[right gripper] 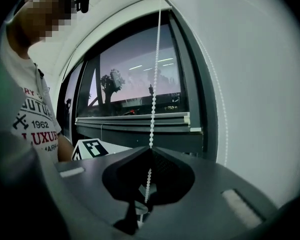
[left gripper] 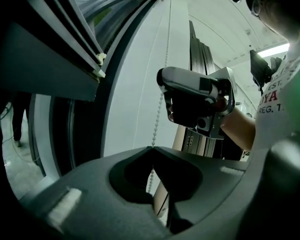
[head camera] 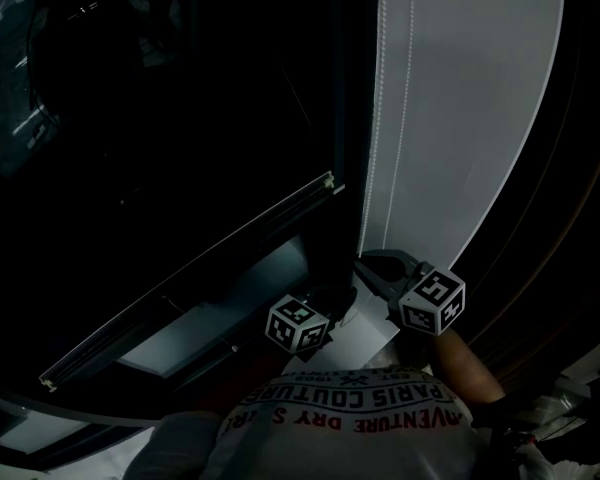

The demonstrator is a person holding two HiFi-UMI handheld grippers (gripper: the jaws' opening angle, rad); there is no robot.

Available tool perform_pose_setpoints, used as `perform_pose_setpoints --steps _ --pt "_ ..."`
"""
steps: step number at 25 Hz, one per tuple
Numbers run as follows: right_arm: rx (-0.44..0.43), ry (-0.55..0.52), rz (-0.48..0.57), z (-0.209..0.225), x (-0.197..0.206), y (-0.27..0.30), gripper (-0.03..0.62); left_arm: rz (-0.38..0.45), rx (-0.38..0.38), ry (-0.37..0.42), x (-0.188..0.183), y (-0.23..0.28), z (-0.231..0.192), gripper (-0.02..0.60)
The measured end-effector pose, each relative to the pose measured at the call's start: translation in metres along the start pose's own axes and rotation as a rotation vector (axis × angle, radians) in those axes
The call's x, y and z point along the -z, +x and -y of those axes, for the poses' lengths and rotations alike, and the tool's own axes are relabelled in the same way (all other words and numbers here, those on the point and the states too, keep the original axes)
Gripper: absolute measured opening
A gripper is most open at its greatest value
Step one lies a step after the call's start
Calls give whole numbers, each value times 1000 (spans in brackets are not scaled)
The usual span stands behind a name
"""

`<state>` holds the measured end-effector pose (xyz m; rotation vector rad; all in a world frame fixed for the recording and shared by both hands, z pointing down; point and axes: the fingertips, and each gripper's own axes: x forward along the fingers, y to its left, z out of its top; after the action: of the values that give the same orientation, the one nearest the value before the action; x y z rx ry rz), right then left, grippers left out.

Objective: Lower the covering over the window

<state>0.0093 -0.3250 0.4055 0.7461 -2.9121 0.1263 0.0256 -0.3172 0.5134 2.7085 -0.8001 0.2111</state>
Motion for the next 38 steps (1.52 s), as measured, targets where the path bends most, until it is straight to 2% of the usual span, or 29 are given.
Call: perform_pose_setpoints --steps 9,15,18,20,25,28,32,35,38 --pt "-14 56 -85 -6 47 10 6 -82 -31 -51 47 -2 -3 9" --pt "-7 81 -110 -1 64 14 6 -103 -38 -14 62 -3 -8 11" --pt "-7 101 -104 0 65 13 6 -73 -20 -11 57 -4 -7 13" --pt "-4 93 -106 1 66 12 6 -43 -21 -12 50 -6 -8 46" --pt "-1 92 -107 3 67 13 7 21 -22 -3 16 -22 -8 71" --pt "3 92 -106 4 69 13 6 125 -27 14 -31 -33 -9 72" --pt "-2 96 -101 3 70 13 6 242 27 57 -104 -43 4 86" --pt "-6 98 -96 1 69 14 6 267 59 134 -147 -41 18 103" --pt "-7 100 -95 0 69 16 6 271 30 177 -174 -37 20 104"
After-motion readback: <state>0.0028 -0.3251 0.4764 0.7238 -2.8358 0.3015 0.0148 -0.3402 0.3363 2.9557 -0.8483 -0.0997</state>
